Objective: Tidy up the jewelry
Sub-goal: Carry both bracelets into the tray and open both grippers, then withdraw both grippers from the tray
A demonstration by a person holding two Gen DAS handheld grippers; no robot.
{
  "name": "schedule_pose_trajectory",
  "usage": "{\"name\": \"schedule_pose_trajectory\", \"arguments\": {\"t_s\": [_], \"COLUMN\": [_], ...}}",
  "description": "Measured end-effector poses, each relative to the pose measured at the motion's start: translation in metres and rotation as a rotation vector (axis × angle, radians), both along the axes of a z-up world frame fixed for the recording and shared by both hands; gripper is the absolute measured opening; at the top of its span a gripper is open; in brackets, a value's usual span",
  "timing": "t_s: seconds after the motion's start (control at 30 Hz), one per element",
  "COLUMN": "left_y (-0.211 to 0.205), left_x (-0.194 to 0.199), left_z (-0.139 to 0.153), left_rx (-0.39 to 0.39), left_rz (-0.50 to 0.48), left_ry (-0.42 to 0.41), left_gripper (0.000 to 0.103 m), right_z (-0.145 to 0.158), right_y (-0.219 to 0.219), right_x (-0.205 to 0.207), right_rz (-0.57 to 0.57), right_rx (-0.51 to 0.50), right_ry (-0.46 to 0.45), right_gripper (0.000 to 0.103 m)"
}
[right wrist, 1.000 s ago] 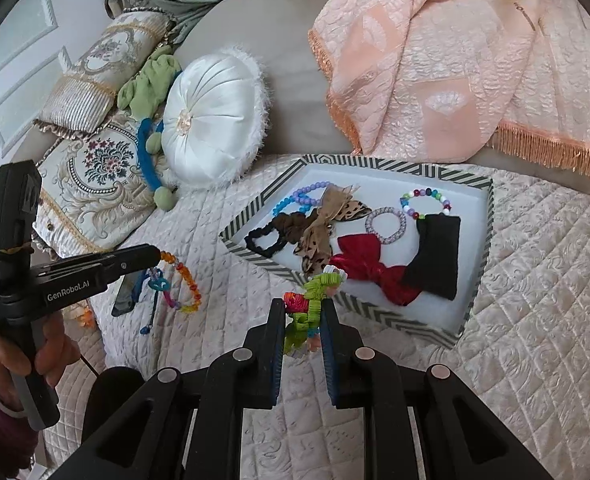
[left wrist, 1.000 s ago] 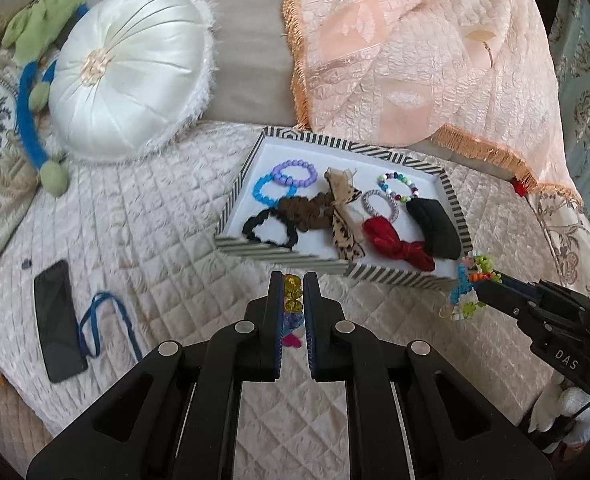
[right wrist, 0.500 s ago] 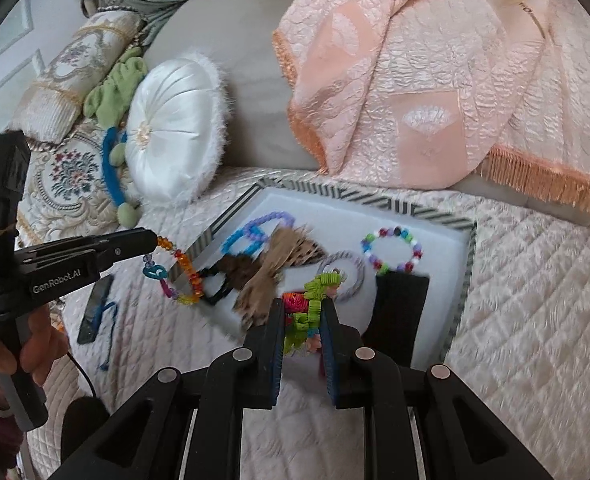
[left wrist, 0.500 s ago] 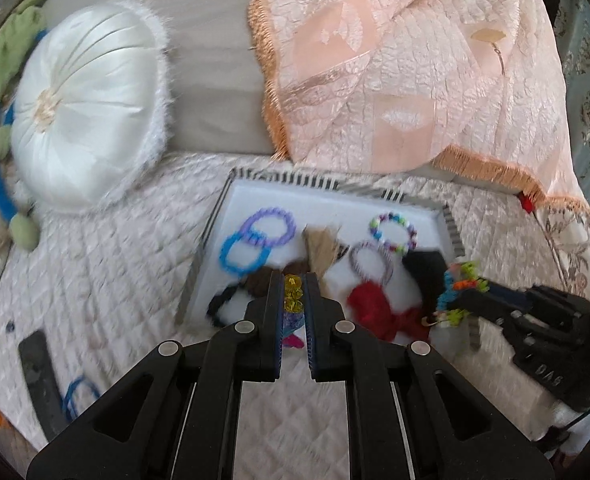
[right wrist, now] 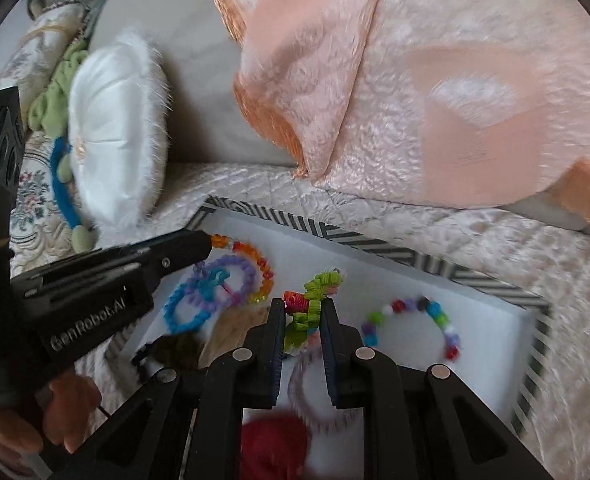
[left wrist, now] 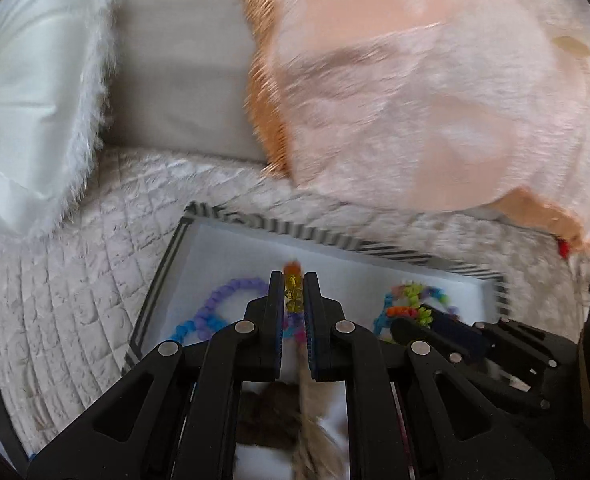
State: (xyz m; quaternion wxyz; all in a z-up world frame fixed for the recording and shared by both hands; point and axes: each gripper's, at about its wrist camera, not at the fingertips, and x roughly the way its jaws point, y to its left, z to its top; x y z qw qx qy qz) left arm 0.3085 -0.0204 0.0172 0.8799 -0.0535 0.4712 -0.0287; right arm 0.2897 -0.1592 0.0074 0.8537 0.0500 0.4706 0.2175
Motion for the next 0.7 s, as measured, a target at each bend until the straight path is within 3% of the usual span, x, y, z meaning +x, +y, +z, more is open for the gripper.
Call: {"name": "schedule_pose_trajectory", "arguments": {"t_s": [0.23, 0.3, 0.37, 0.43, 0.7], "left_y": [0.024, 0.028, 0.031, 0.032, 0.029], "left_x": [0.0, -0.003, -0.008, -0.015, -0.066], "left_z": [-0.027, -0.029, -0.028, -0.024, 0.002], "left_rx": [0.012, 0.007, 0.009, 0.01, 0.023], "left_rz": [0.033, 0.034, 0.039, 0.038, 0.022], "left_ry": [0.042, 0.044, 0.049, 0.04, -0.013], "left_gripper": [0.008, 0.01, 0.022, 0.046, 0.048], "right_z": [-0.036, -0.036, -0.031, -0.022, 0.017], "right_y": [0.009, 0.002, -0.005, -0.012, -0.041], "right_x": [0.025, 0.024, 0.018, 0.009, -0.06], "right_rz": [-0.042, -0.048, -0.056, -0.057, -0.094], "right_rx": [-0.057, -0.044, -0.035, -0.029, -0.031], "right_ry": [0.079, 0.082, 0.068, 0.047, -0.084], "right_gripper": [0.016, 0.022, 0.033, 0.034, 0.034]}}
